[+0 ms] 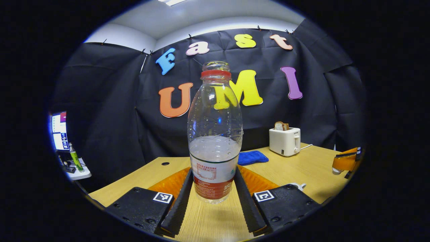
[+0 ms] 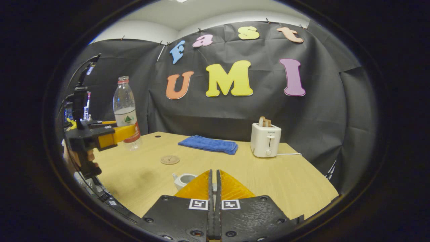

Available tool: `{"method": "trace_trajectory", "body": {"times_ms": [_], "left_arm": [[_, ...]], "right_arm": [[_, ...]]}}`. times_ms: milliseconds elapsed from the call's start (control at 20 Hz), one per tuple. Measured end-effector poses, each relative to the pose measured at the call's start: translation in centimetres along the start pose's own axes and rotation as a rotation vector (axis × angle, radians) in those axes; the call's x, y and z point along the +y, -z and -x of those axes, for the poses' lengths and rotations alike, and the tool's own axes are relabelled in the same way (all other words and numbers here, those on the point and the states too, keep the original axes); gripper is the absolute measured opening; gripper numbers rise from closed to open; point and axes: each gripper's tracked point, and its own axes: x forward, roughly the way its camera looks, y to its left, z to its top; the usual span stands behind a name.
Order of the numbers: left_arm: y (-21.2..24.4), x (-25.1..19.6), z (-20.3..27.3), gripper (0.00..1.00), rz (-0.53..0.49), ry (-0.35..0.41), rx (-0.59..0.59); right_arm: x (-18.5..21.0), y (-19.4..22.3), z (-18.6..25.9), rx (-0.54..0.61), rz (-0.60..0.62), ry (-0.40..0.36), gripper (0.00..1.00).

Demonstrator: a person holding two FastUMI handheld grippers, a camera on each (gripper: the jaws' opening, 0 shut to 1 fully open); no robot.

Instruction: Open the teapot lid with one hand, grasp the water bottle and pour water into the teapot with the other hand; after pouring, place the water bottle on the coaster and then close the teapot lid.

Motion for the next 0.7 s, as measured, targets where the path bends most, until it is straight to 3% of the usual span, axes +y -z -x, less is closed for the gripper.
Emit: {"method": "trace_trajectory", "body": {"times_ms": [450,700], "left_arm": [[2.0,0.7,-8.7,0.74,0.108,0.052,0.041],[6.1,-0.4,-12.7,0.75,0.113,0.078,0.104]], "right_arm": [[-1.8,0.8,-0.8,0.015,-0.022,0.027,0.0],[-3.3,2.2,-1.2,0.041,-0.037,0.058,0.0]]}}
